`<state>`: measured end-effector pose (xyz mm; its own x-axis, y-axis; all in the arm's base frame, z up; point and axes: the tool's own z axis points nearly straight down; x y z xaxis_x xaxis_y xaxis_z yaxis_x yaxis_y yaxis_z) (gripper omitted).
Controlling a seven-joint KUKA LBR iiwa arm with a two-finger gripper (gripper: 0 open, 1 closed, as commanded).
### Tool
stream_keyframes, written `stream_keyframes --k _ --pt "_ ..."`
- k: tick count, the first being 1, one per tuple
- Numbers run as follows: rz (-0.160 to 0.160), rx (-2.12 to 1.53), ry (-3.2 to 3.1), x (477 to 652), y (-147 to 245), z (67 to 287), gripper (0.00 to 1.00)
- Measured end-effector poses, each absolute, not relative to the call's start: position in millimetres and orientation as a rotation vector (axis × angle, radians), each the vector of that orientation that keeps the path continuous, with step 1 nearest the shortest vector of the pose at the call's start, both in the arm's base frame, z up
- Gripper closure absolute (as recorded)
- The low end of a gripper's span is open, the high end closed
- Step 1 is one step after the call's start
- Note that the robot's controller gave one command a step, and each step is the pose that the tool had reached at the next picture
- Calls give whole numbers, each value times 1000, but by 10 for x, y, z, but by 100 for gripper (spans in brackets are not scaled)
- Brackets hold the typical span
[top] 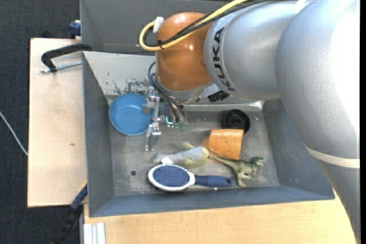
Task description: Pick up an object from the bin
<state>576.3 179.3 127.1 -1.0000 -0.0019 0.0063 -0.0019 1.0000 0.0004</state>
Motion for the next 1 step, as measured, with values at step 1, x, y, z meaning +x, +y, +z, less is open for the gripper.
stream_keyframes --k 1 --pt "-9 10 -3149 5949 1734 718 0"
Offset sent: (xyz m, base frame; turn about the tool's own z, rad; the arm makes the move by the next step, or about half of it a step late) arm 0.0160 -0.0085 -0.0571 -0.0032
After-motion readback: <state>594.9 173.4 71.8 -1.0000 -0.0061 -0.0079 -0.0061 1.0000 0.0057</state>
